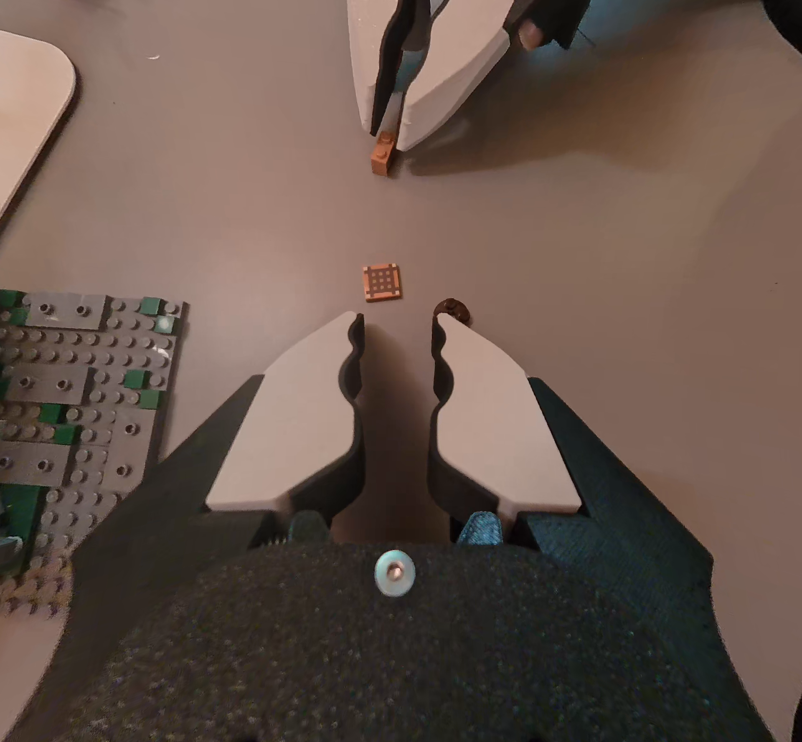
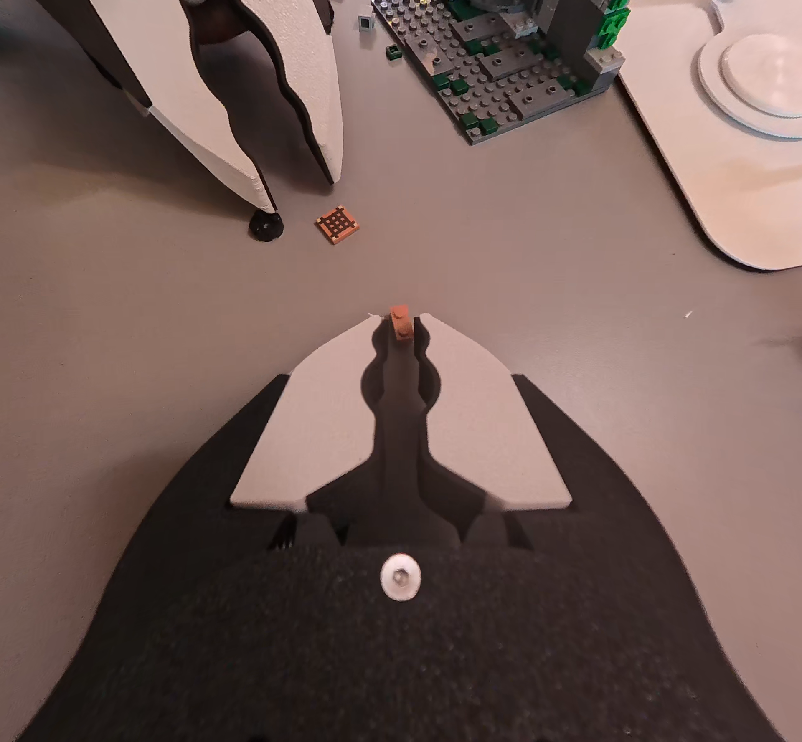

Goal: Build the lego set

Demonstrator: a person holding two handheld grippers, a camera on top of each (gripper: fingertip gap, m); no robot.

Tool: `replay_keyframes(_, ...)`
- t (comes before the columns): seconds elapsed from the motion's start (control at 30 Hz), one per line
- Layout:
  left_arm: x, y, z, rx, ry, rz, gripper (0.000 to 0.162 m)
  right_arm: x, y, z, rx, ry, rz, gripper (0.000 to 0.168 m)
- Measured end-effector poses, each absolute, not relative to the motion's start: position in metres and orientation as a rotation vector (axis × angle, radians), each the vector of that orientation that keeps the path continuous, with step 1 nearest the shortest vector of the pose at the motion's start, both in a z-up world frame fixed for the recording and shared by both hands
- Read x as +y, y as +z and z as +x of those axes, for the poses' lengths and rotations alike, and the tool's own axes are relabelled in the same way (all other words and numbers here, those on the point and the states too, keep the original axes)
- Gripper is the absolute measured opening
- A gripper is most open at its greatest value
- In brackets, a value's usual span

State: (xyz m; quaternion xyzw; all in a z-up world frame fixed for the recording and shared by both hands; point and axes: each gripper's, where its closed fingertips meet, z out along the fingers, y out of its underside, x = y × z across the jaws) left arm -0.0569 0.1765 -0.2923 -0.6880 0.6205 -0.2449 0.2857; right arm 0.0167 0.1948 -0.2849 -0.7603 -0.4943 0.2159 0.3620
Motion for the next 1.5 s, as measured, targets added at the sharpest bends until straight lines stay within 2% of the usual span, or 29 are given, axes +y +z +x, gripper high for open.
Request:
replay_keyframes(0.43, 0.174, -0.293, -0.053, 1.639, -0.715, -1.851, 0.035, 0.194, -0.286, 0.02, -1.288, 0.529, -1.964, 0.015)
replay_keyframes(1.1, 0.143, -0.293, -0.046, 1.812, -0.773, -1.789, 0.032, 0.193, -0.286, 0.021, -1.303, 0.516, -1.959, 0.015)
replay_keyframes(1.23, 0.143, -0.296, -0.044, 1.832, -0.729, -1.778, 0.017, 0.193, -0.287, 0.021, -1.307, 0.514, -1.958, 0.015)
replay_keyframes(1.5, 0.131, -0.291, -0.025, 1.86, -0.698, -1.703, 0.016, 0.186, -0.285, 0.02, -1.362, 0.533, -1.917, 0.015)
